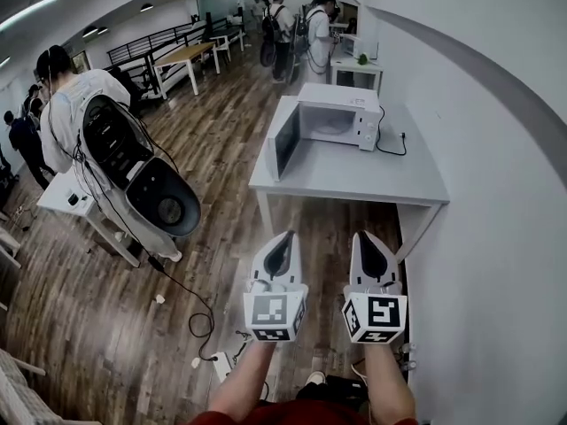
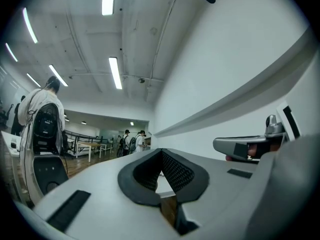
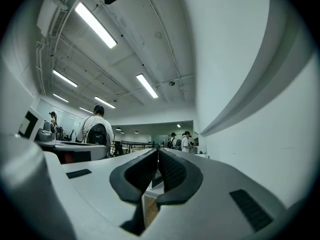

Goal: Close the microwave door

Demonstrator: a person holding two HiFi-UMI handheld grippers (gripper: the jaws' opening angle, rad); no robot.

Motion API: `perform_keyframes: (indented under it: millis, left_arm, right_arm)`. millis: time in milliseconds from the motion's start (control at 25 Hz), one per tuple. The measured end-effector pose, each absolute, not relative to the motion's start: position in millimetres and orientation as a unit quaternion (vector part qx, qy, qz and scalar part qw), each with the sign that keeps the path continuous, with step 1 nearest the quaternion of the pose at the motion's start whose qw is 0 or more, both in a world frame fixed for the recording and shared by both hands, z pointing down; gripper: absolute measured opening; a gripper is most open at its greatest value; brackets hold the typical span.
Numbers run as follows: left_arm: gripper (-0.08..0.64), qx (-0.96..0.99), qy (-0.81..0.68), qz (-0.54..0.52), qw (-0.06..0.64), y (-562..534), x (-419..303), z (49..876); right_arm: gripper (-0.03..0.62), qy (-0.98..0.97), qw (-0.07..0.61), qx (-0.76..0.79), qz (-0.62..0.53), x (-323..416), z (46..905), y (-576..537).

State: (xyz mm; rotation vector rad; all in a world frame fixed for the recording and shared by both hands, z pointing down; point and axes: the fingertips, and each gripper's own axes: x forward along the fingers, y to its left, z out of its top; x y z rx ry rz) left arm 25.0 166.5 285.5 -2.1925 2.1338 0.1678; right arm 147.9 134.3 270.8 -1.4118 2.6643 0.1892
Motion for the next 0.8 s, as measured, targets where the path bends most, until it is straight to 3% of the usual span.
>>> perform_keyframes:
  millis: [480, 800]
  left_arm:
    - [0.026, -0.702, 0.71, 0.038, 0.044, 65.4, 29.3, 286.6]
    - [0.026, -0.715, 0.696, 0.054, 0.046, -17.8, -8.1, 302.9]
  right_arm:
    - [0.029, 0.89, 0.06, -0.449, 0.047, 150.7, 279.9, 26.3]
    - [0.029, 0.882, 0.046, -0.463, 0.067, 113.9, 296.3, -47.5]
